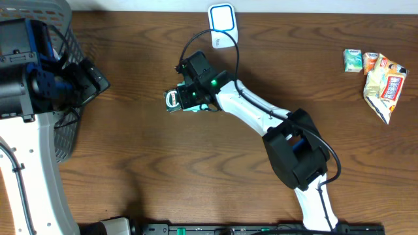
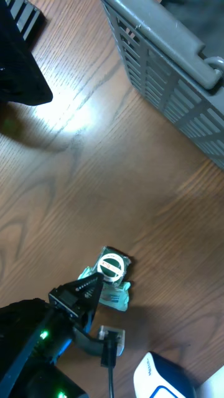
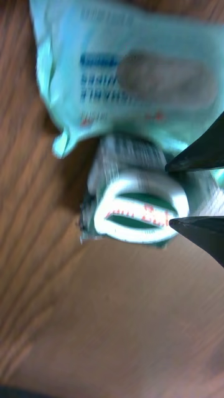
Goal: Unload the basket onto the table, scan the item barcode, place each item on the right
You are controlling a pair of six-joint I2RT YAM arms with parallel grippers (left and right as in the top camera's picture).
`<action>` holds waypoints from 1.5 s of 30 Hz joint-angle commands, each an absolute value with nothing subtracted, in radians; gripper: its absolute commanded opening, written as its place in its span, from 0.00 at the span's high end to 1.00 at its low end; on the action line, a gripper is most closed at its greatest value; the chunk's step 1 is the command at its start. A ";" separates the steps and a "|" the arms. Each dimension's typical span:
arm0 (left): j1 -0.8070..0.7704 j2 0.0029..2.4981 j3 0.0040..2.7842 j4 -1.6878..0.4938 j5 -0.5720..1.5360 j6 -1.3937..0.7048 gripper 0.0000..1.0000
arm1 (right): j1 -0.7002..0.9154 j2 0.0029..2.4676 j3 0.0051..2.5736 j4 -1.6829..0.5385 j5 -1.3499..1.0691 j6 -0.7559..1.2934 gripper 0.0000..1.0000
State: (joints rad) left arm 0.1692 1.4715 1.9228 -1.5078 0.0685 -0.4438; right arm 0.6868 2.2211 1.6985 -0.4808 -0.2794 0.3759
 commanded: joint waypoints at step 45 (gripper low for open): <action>0.174 1.470 1.928 -1.510 0.062 -0.435 0.02 | 0.570 2.217 1.771 -0.922 0.284 0.268 0.66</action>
